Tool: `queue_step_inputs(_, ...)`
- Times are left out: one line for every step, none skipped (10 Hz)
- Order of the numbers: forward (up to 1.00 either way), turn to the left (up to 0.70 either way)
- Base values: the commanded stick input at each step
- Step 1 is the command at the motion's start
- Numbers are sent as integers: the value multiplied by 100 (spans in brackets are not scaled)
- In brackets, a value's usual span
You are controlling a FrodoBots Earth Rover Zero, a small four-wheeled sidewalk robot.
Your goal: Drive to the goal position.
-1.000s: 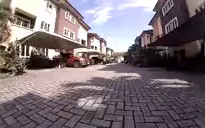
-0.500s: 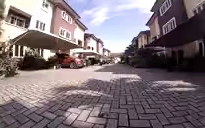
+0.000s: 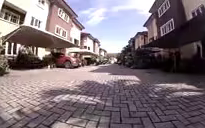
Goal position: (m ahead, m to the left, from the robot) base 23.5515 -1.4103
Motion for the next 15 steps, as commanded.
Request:
queue_step_inputs(69, 3)
queue_step_inputs(69, 3)
queue_step_inputs(69, 3)
queue_step_inputs(69, 3)
queue_step_inputs(69, 3)
queue_step_inputs(69, 3)
queue_step_inputs(69, 3)
queue_step_inputs(69, 3)
queue_step_inputs(69, 3)
queue_step_inputs(69, 3)
queue_step_inputs(69, 3)
queue_step_inputs(69, 3)
queue_step_inputs(69, 3)
queue_step_inputs(69, 3)
queue_step_inputs(69, 3)
